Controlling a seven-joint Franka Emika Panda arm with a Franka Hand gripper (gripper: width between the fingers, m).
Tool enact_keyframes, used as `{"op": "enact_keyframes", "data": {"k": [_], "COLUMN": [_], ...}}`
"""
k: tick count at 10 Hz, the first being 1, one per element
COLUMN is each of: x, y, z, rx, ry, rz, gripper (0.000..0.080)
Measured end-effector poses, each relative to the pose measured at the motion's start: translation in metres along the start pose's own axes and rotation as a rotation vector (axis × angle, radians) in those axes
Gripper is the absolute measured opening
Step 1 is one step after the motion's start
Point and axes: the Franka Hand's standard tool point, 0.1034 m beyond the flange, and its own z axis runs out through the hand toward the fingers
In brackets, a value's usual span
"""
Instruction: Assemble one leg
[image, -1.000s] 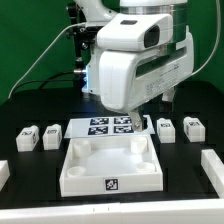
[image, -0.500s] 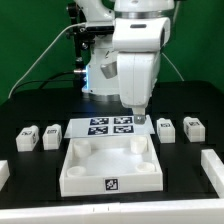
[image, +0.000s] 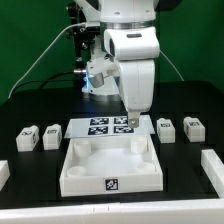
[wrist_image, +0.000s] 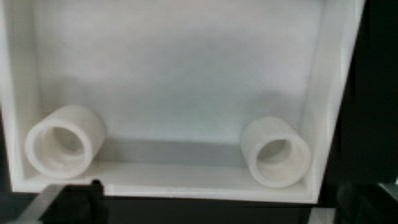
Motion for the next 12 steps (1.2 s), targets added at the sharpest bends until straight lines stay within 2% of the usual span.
{"op": "enact_keyframes", "data": {"k": [1,2,4,5,7,8,9,11,12], "x": [-0.008,-0.015,-0.028,-0.030,-0.028,-0.028,-0.028,-0.028,-0.028], "y": [-0.010,-0.026,-0.047,-0.048,-0.050,-0.050,-0.050,-0.051,-0.051], "z": [0.009,0.020,0.048,0.056,0.073,0.071,0.072,0.073,0.073], "rx": [0.020,0.028,0.024,0.038,0.033,0.036,0.037,0.039,0.040], "ry": [0.002,0.005,0.022,0.027,0.037,0.036,0.036,0.036,0.036], "rz": [0.018,0.035,0.032,0.039,0.043,0.045,0.046,0.046,0.046], "gripper": [0.0650,0.0650,0.0650,0.0650,0.0650,0.0650,0.0555,0.0279,0.0279]}}
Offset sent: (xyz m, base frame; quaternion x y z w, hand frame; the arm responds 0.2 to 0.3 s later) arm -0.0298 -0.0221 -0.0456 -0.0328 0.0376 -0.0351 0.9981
